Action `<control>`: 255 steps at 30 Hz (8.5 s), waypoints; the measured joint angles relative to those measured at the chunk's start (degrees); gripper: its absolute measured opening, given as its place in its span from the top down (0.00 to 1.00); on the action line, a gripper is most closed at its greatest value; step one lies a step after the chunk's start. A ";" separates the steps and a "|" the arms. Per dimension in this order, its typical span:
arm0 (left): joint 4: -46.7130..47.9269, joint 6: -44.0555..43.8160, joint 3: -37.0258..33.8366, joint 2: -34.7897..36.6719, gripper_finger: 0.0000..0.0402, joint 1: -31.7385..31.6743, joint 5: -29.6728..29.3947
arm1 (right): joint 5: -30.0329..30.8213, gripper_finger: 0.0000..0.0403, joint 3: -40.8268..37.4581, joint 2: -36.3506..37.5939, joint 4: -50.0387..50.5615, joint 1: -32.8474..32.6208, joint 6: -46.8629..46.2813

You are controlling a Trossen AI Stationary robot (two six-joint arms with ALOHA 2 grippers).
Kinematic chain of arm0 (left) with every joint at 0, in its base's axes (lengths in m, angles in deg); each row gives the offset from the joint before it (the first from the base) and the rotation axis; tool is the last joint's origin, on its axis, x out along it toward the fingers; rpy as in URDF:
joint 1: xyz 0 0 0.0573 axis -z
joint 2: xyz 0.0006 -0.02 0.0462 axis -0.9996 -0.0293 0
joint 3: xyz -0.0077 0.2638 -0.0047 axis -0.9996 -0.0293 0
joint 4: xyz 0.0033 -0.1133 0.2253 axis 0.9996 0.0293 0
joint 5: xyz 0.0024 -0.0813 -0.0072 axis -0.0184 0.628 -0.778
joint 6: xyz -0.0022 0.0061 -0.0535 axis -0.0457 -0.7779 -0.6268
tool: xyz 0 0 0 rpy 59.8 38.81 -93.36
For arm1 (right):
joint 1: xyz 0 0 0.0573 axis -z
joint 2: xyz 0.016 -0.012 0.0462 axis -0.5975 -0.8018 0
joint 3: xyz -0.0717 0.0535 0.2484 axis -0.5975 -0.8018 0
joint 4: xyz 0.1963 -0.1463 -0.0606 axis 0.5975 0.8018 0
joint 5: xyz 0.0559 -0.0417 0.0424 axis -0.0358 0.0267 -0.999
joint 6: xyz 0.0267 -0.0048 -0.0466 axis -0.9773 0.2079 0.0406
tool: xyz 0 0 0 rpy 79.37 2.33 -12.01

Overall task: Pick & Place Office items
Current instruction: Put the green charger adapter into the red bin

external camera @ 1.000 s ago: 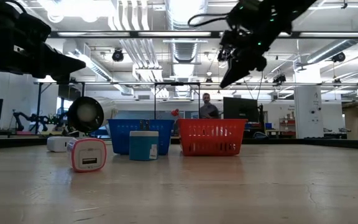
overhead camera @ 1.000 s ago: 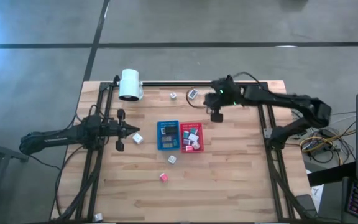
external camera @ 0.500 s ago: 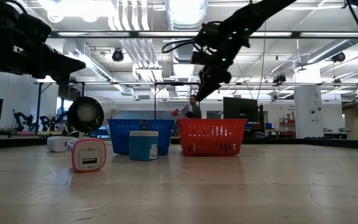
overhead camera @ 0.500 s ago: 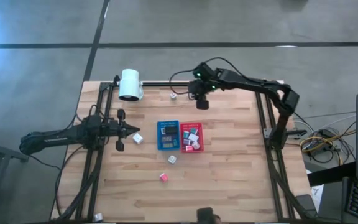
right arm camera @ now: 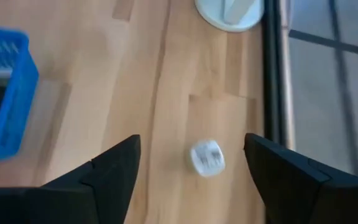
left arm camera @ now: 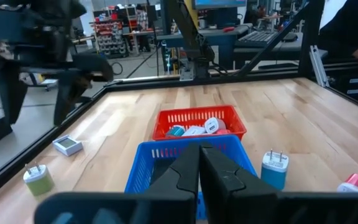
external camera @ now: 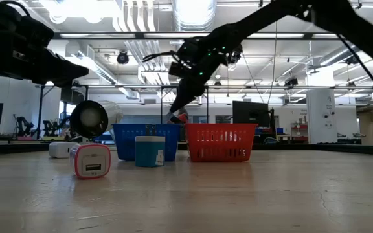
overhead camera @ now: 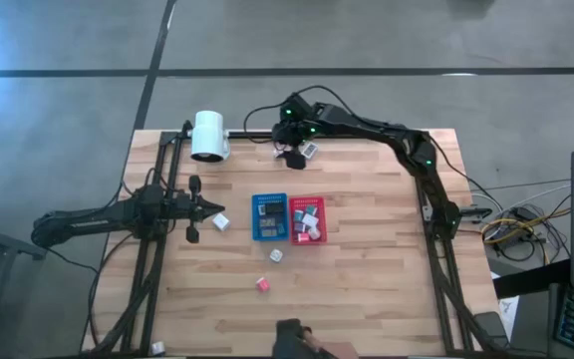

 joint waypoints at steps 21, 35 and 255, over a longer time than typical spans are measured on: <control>-0.72 0.17 -0.23 -0.04 0.95 0.04 -0.04 | 4.33 0.23 23.12 -18.99 17.44 1.36 -19.67; -2.57 0.07 -0.23 -0.04 0.96 0.00 -0.22 | 6.09 0.25 23.14 -18.99 17.05 1.38 -31.65; -4.28 -6.26 -0.27 -0.04 0.97 0.02 -0.09 | 4.35 0.68 -109.85 120.38 -60.09 -12.91 -28.85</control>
